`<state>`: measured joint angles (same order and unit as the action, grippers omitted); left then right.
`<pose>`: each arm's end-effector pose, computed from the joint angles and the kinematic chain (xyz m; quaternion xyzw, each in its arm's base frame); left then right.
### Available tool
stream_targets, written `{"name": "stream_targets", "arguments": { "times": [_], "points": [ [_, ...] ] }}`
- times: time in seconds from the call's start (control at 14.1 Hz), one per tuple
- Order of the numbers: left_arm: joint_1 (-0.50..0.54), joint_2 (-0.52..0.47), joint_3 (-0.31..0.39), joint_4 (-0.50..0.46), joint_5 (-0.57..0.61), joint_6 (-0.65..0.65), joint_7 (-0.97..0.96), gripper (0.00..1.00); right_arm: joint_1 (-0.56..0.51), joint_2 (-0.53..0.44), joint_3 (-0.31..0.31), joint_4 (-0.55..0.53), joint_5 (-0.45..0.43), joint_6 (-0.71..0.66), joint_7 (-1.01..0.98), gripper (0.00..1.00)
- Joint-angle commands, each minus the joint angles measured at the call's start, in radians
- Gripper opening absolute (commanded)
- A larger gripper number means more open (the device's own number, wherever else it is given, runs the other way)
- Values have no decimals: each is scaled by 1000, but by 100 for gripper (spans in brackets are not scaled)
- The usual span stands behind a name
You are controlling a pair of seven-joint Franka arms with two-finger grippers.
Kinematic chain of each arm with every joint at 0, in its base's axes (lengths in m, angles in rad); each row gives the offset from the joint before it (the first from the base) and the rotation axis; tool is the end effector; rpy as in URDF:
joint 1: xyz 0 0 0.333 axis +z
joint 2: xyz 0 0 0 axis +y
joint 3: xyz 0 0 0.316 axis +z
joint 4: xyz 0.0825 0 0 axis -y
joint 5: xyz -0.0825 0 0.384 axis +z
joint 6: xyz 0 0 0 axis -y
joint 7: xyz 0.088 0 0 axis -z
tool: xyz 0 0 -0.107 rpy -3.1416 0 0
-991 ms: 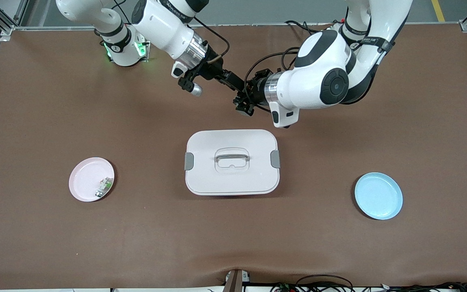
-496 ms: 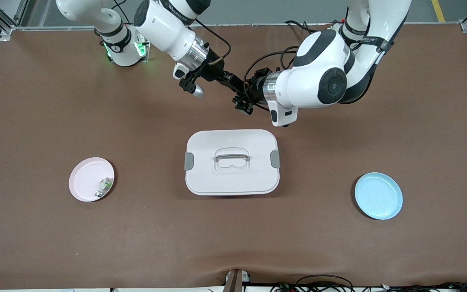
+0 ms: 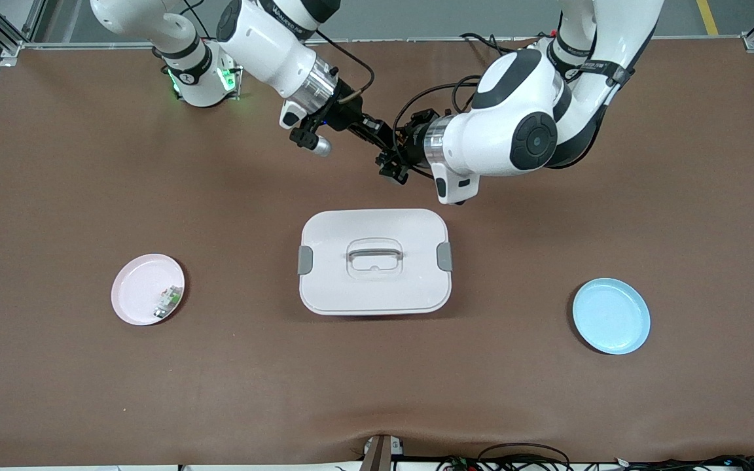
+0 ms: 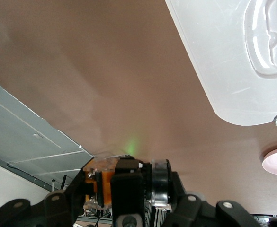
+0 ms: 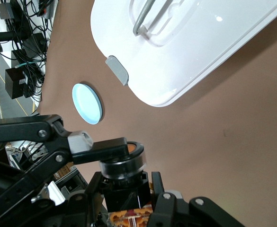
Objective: Transfer orange switch to right arm and place
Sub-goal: 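Open the left gripper and release the switch to the right gripper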
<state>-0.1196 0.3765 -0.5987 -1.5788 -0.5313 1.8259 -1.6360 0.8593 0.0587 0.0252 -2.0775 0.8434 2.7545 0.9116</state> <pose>0.4954 -0.4223 0.4675 0.7969 0.4903 -0.3378 0.1026 0.4014 0.4412 0.4597 -0.8646 0.3260 0.0330 0.3809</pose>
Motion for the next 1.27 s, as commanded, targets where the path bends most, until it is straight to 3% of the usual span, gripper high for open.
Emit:
{"name": "stream_targets", "arguments": {
  "times": [0.0, 0.21, 0.42, 0.5, 0.57, 0.78, 1.2],
  "points": [
    [-15, 4, -1, 23, -12, -5, -25, 0, 4, 13, -1, 11, 17, 8, -3, 0],
    [-14, 5, -1, 23, -13, -4, -24, 0, 4, 13, -1, 11, 17, 7, -3, 0],
    [-14, 5, -1, 23, -12, -5, -24, 21, 3, 13, -1, 11, 17, 7, -5, 0],
    [-14, 5, -1, 23, -10, -5, -25, 33, 3, 13, -2, 13, 17, 7, -5, 0],
    [-14, 5, -1, 23, -6, -5, -24, 58, 3, 13, -2, 14, 17, 7, -7, 0],
    [-12, 2, 0, 25, -1, -5, -21, 100, 0, 12, -2, 20, 17, 1, -7, 0],
    [-12, -8, 0, 25, 4, -5, -24, 100, -17, 7, -10, 23, 14, -47, -69, 0]
  ]
}}
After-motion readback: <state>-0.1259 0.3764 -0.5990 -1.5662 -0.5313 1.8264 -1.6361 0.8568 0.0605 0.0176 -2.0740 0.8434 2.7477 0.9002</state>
